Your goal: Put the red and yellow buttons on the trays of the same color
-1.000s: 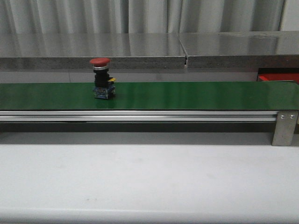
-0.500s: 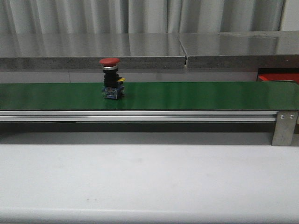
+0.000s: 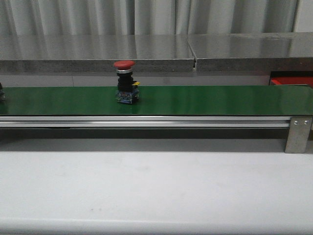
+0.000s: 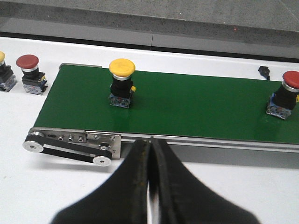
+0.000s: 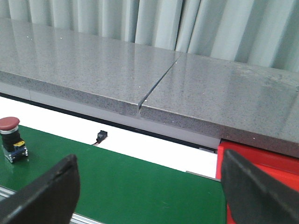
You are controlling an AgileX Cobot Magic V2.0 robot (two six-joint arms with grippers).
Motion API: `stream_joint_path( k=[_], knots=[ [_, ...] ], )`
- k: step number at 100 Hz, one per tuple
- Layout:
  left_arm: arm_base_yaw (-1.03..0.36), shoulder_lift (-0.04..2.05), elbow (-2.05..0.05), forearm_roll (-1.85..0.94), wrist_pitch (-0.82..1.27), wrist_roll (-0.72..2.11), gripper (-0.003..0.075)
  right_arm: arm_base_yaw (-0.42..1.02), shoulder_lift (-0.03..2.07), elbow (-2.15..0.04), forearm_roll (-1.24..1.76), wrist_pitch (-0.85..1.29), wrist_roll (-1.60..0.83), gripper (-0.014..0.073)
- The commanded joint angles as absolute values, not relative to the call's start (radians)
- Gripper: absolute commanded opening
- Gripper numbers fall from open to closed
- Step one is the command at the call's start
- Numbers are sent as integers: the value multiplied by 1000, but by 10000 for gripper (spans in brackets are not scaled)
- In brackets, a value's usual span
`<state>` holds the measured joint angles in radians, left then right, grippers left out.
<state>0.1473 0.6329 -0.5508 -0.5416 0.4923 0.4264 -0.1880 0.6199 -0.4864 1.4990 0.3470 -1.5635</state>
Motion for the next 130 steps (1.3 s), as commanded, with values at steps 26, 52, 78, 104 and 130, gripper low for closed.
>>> stream_joint_path(
  k=[26, 52, 78, 104, 130],
  knots=[
    [142, 631, -578, -570, 432, 428, -20, -188, 893, -680, 1482, 481, -1564, 610],
    [142, 631, -578, -570, 432, 428, -20, -188, 1202, -885, 1398, 583, -1559, 610],
    [142, 631, -578, -570, 432, 428, -20, -169, 1475, -1111, 1239, 740, -1564, 610],
    [142, 631, -578, -570, 432, 428, -20, -64, 1671, -1308, 1117, 819, -1606, 610],
    [142, 631, -578, -570, 432, 428, -20, 19, 1803, -1458, 1117, 915, -1619, 610]
  ],
)
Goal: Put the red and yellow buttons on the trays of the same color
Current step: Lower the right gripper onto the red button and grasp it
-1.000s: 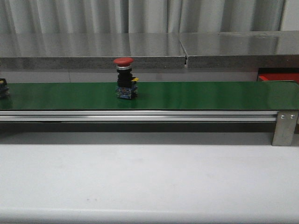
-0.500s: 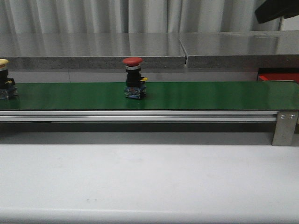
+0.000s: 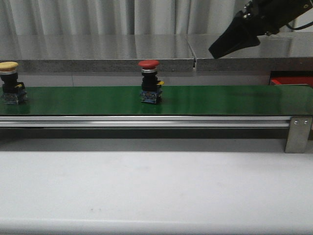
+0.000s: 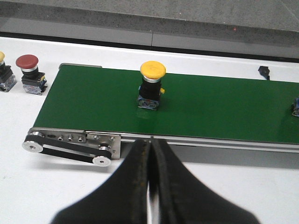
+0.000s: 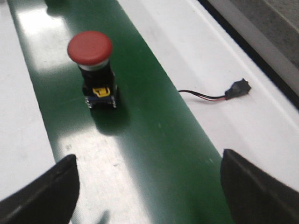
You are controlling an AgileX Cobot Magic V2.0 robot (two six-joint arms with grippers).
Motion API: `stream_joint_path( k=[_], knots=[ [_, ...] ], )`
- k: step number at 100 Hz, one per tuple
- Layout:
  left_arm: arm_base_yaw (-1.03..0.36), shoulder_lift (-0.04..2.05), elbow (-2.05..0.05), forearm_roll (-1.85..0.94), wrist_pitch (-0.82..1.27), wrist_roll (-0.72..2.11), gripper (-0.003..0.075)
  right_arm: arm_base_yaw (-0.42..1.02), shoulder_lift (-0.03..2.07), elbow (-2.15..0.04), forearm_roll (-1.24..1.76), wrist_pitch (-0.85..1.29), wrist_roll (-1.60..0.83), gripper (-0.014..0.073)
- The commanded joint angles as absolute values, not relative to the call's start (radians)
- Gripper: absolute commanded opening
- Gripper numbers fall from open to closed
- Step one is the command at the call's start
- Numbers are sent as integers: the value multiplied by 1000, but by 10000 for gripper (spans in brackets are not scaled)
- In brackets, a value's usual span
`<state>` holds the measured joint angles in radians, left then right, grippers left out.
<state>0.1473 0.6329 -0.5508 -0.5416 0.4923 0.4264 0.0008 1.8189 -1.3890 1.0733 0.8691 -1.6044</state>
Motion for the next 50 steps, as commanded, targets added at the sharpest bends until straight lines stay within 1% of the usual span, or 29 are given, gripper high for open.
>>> stream_joint_path(
  k=[1, 26, 50],
  knots=[
    [142, 631, -578, -570, 432, 428, -20, 21, 1806, -1461, 1117, 918, -1619, 610],
    [142, 631, -578, -570, 432, 428, -20, 83, 1904, -1543, 1118, 954, -1619, 610],
    [142, 631, -578, -570, 432, 428, -20, 118, 1939, -1554, 1128, 948, -1641, 610]
  ],
)
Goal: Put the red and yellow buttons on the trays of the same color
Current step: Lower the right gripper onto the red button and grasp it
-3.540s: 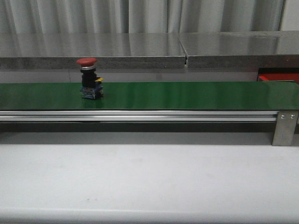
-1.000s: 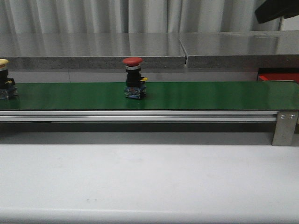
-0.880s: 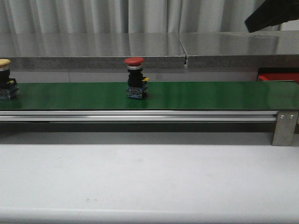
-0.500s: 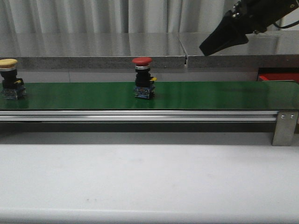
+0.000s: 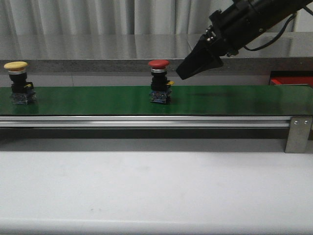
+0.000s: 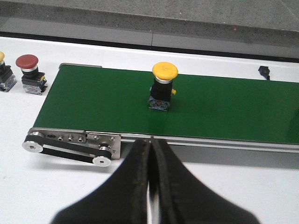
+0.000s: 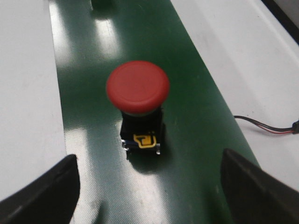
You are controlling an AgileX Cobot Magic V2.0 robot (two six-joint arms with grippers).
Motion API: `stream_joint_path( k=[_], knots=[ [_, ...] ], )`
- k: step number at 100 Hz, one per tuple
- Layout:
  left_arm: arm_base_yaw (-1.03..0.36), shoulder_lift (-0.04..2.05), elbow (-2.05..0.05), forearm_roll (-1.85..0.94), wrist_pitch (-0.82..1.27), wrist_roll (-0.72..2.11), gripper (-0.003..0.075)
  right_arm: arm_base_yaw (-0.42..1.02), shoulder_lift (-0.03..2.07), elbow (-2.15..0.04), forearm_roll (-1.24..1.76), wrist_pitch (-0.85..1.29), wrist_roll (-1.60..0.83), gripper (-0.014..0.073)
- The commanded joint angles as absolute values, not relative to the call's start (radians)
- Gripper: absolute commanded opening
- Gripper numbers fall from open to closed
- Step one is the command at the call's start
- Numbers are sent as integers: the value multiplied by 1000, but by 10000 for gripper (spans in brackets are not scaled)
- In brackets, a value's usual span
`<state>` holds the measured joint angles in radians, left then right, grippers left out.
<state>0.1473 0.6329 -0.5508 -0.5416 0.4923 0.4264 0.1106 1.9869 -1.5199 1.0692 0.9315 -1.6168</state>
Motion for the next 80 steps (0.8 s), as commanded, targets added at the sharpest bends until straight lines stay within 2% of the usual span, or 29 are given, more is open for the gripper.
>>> stream_joint_path(
  k=[1, 34, 58, 80],
  knots=[
    [142, 631, -578, -570, 432, 428, -20, 119, 1939, -1554, 1130, 948, -1645, 610],
    [142, 631, -578, -570, 432, 428, -20, 131, 1987, -1554, 1201, 946, -1696, 608],
    [142, 631, -578, -570, 432, 428, -20, 131, 1990, -1554, 1230, 921, -1726, 519],
    [142, 631, -578, -570, 432, 428, -20, 131, 1991, -1554, 1246, 919, -1740, 518]
  ],
)
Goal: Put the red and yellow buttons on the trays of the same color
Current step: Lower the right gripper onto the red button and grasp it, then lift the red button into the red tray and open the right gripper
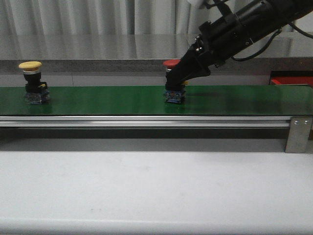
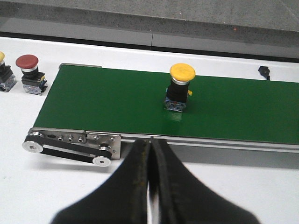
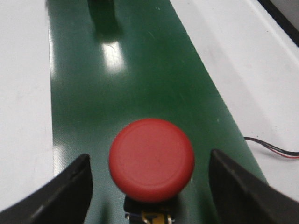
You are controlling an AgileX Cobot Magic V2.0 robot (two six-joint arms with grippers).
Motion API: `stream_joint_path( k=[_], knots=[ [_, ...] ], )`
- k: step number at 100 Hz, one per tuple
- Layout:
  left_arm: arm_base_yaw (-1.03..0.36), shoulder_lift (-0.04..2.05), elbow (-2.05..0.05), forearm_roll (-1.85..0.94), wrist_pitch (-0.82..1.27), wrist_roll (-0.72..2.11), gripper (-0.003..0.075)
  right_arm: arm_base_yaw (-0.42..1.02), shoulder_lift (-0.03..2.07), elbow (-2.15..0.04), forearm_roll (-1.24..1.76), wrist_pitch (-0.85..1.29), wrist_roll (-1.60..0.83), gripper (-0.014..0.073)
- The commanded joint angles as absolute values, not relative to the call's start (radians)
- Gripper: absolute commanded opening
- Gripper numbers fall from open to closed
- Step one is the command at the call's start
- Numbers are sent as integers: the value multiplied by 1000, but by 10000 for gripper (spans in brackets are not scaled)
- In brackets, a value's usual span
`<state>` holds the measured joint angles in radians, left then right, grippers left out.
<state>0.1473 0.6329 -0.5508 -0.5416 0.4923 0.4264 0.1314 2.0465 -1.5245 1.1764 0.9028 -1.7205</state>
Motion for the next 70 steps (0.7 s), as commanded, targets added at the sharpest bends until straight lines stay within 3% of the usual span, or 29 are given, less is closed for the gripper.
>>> stream_joint_path(
  k=[1, 28, 50, 70],
  knots=[
    [142, 631, -578, -570, 432, 428, -20, 131, 1991, -1554, 1247, 919, -1740, 518],
    [142, 631, -578, -570, 432, 428, -20, 131, 1992, -1554, 1257, 911, -1741, 507],
    [142, 631, -578, -570, 432, 428, -20, 130, 1992, -1554, 1252, 865, -1741, 248],
    [142, 631, -578, -570, 432, 428, -20, 125, 1980, -1554, 1250, 862, -1719, 224]
  ],
)
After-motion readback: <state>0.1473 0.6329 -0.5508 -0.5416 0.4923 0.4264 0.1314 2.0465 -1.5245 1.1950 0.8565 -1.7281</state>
